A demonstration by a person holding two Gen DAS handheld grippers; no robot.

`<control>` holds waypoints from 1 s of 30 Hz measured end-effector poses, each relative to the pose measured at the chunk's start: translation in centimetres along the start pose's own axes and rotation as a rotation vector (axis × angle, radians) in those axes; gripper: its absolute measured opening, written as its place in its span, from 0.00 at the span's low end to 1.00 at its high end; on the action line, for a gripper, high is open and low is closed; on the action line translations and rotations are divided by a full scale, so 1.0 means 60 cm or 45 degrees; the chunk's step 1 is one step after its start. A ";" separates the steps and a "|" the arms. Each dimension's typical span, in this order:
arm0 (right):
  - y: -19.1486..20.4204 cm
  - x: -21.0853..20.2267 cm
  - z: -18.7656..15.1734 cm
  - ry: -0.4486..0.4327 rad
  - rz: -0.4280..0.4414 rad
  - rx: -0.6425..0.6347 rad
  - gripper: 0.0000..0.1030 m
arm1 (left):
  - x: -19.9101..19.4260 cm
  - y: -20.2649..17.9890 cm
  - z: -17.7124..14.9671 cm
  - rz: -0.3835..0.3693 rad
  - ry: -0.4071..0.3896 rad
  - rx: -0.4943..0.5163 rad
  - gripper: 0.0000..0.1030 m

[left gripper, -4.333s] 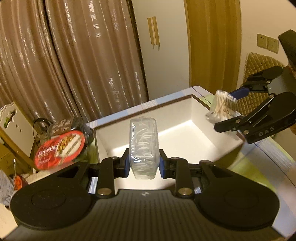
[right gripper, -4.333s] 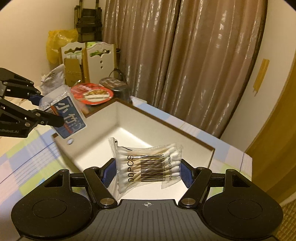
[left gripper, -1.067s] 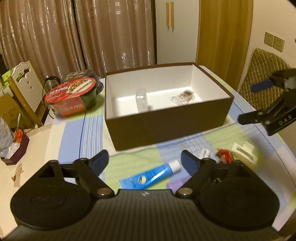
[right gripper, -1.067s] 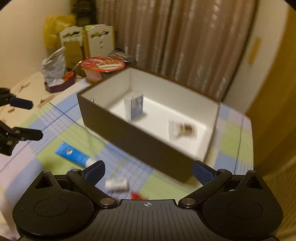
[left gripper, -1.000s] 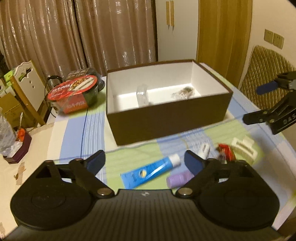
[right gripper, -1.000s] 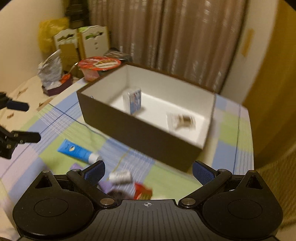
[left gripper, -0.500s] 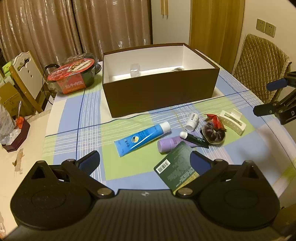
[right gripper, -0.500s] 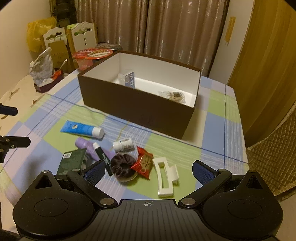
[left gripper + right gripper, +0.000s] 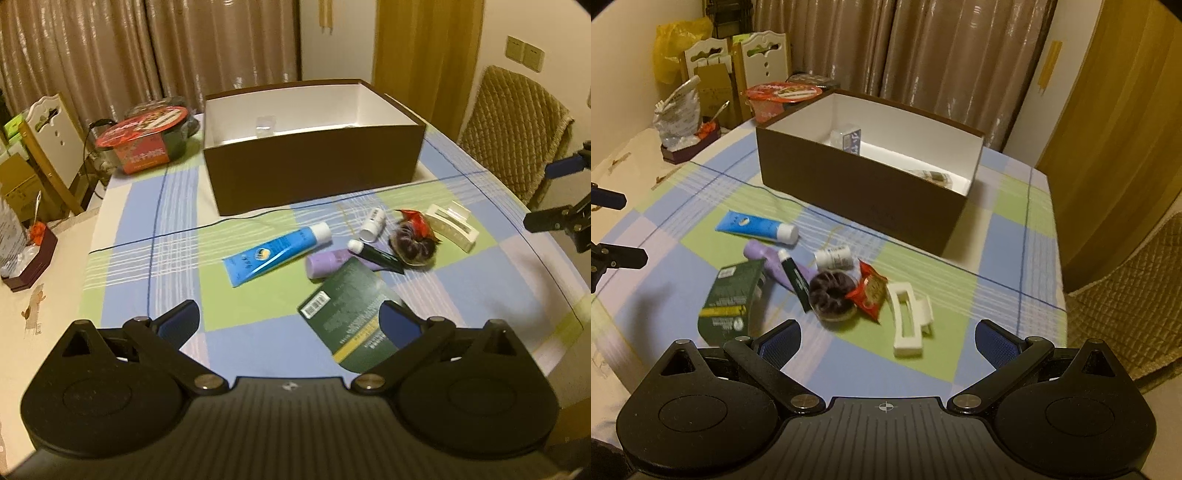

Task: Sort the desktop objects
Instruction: 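Withdraw both tools from the box back over the table, then grasp the white hair clip with the right tool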

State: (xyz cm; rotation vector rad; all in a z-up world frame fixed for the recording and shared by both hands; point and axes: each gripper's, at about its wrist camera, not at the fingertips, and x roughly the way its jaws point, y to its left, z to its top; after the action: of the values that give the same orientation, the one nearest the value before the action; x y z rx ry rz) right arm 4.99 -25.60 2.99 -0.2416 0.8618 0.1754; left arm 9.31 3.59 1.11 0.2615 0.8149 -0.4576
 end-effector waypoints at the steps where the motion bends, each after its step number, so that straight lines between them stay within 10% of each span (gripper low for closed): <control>1: -0.004 -0.003 -0.003 0.000 0.001 -0.004 1.00 | -0.001 -0.007 -0.001 -0.006 -0.004 0.006 0.99; 30: -0.194 0.088 -0.063 -0.073 0.476 -0.835 1.00 | 0.058 -0.321 0.041 0.276 0.070 -0.118 0.91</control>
State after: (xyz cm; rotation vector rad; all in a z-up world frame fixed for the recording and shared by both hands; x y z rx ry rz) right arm 8.53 -37.49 -1.80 -0.6826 0.7651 0.8149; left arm 3.55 -15.20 -0.86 0.2742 0.8485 -0.2092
